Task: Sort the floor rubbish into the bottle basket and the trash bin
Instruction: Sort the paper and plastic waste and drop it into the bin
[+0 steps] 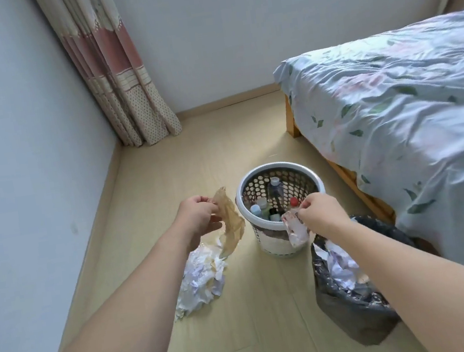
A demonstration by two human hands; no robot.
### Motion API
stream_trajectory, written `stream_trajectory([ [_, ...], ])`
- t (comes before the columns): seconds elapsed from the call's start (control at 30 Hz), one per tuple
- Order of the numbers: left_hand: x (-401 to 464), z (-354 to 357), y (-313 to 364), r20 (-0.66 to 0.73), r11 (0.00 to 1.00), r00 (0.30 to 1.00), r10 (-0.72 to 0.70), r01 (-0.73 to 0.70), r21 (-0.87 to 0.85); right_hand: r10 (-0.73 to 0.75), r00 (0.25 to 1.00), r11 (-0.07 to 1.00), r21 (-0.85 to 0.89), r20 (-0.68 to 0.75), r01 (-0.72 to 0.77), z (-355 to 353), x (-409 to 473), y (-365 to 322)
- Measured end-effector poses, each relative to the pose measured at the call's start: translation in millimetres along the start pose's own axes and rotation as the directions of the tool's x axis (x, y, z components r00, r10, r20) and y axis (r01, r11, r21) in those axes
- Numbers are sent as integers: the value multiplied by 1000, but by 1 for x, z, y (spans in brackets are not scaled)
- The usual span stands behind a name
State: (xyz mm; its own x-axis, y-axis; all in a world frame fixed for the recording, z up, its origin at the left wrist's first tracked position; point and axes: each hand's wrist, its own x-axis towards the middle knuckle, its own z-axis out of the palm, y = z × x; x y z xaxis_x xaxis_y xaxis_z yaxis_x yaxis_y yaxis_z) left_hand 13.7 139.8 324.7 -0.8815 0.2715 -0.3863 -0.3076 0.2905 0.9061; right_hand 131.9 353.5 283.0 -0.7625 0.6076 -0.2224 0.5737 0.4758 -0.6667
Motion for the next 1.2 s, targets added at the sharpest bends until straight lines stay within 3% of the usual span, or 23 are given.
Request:
stream_trajectory([
  [0.23,-24,153,-6,223,998,973,-60,61,0,228,972,966,140,-58,-218,-71,-13,119],
  [0.37,-24,227,-25,264,996,961,-82,73,45,324,945,932,186,-49,-310,-88,-7,175],
  [0.47,-16,273,-46,246,983,968,-48,1,185,374,927,903,233,-13,-361,-85,7,211],
  [0.53,-9,292,-62,252,891,964,83,-186,415,374,927,903,225,3,-365,-76,15,229],
  [0.6,-4,305,-81,298,702,933,201,-349,620,361,932,903,236,38,-359,-65,23,245],
  [0.67,3,314,-102,411,487,882,232,-471,736,337,938,912,218,78,-346,-55,28,255],
  [0.77,20,323,-142,624,159,778,69,-626,763,288,949,935,174,132,-308,-39,37,267],
  [0.87,34,330,-175,627,-26,765,-149,-637,771,262,952,947,146,158,-285,-25,48,277],
  [1.0,42,339,-184,553,-104,771,-315,-607,788,248,950,956,114,191,-272,-14,56,283],
  [1.2,35,336,-146,533,-57,788,-308,-574,817,245,954,964,61,172,-259,-26,43,265],
])
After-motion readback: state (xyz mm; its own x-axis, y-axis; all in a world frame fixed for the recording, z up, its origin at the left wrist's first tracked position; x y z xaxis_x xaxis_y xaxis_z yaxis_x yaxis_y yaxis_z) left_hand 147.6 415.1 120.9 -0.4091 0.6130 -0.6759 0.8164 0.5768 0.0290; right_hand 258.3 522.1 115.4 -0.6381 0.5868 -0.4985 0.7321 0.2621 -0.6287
